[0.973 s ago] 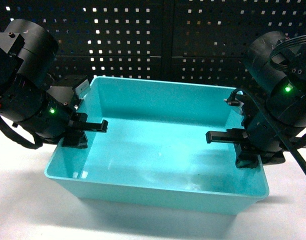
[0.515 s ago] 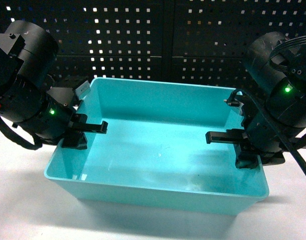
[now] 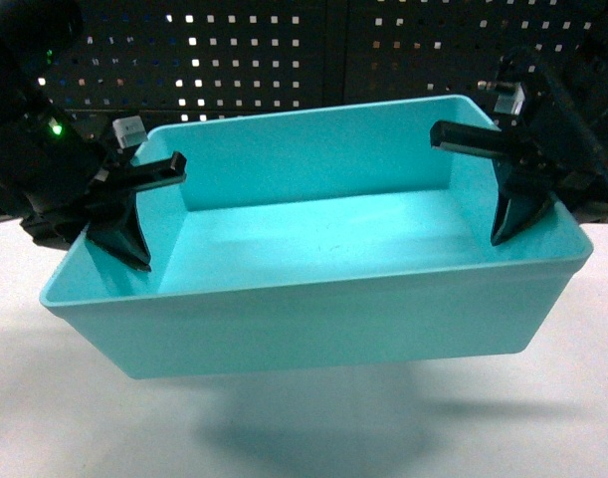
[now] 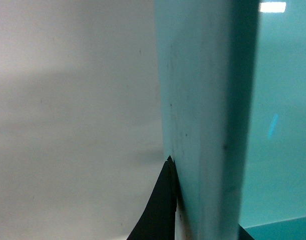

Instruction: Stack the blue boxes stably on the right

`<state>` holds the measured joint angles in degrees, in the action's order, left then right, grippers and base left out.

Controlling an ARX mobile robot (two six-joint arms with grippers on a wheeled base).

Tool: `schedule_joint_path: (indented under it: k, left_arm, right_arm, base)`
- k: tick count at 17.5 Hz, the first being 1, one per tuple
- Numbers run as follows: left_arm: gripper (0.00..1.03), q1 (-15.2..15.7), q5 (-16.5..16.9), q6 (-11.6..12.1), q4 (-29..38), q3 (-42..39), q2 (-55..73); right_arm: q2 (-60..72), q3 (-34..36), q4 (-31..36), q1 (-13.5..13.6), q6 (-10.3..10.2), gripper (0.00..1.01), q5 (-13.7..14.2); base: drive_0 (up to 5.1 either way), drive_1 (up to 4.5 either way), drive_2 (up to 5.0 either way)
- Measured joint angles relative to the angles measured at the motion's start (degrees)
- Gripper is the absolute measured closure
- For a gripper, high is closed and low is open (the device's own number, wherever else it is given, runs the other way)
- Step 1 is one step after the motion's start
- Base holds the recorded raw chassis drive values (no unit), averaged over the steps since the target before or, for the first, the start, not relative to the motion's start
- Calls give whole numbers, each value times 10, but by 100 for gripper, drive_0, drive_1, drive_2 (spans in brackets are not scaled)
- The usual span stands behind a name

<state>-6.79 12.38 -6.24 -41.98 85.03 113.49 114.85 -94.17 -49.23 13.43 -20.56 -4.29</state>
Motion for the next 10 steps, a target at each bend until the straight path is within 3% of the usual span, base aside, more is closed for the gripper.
schedule_joint_path:
  k: [5, 8, 10]
  left_arm:
    - [101, -5, 2, 0, -35, 11, -38]
    - [101, -11, -16, 4, -30, 10, -60]
    - [101, -17, -35, 8, 10, -2, -80]
  right_arm:
    - [-46, 27, -24, -4, -28, 99, -7]
    - [-72, 59, -33, -4, -65, 99, -19]
    - [-81, 59, -25, -3, -85, 99, -19]
  base:
    - [0, 0, 0]
    - [0, 0, 0]
    - [0, 0, 0]
